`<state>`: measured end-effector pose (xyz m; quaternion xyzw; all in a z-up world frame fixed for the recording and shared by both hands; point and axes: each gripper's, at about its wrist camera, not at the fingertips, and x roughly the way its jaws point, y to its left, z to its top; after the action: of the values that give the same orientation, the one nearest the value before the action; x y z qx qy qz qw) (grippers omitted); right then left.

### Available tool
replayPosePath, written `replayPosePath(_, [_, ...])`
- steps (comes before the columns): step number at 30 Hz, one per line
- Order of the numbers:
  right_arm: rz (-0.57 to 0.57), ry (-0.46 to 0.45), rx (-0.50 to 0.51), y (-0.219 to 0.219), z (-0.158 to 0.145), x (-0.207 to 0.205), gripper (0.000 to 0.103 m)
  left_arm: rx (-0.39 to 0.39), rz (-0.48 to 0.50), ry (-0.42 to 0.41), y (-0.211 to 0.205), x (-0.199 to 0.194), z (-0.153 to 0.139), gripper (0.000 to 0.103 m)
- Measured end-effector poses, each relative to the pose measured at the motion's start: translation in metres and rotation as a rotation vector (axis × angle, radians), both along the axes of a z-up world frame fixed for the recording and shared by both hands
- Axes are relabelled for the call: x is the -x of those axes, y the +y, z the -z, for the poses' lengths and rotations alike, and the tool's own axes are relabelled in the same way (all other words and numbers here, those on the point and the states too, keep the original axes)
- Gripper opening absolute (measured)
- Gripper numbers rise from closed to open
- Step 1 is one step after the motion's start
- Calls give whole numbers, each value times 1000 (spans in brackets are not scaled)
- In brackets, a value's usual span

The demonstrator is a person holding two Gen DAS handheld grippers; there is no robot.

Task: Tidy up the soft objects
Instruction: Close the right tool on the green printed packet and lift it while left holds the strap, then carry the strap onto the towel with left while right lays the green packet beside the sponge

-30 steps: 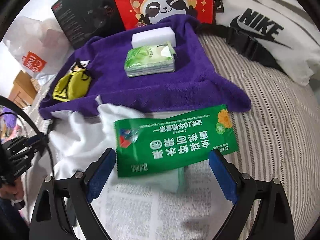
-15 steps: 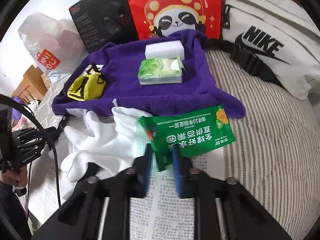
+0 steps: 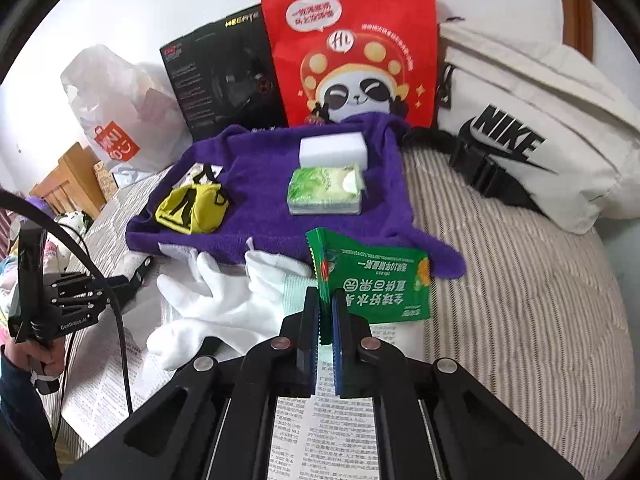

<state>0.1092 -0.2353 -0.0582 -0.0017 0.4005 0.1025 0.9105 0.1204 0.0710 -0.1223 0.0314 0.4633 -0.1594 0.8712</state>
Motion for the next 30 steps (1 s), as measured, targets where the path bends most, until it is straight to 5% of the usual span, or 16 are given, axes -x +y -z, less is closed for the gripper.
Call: replayPosePath(30, [-39, -72, -48, -5, -45, 6, 4, 65, -25, -41, 6, 9, -37, 19])
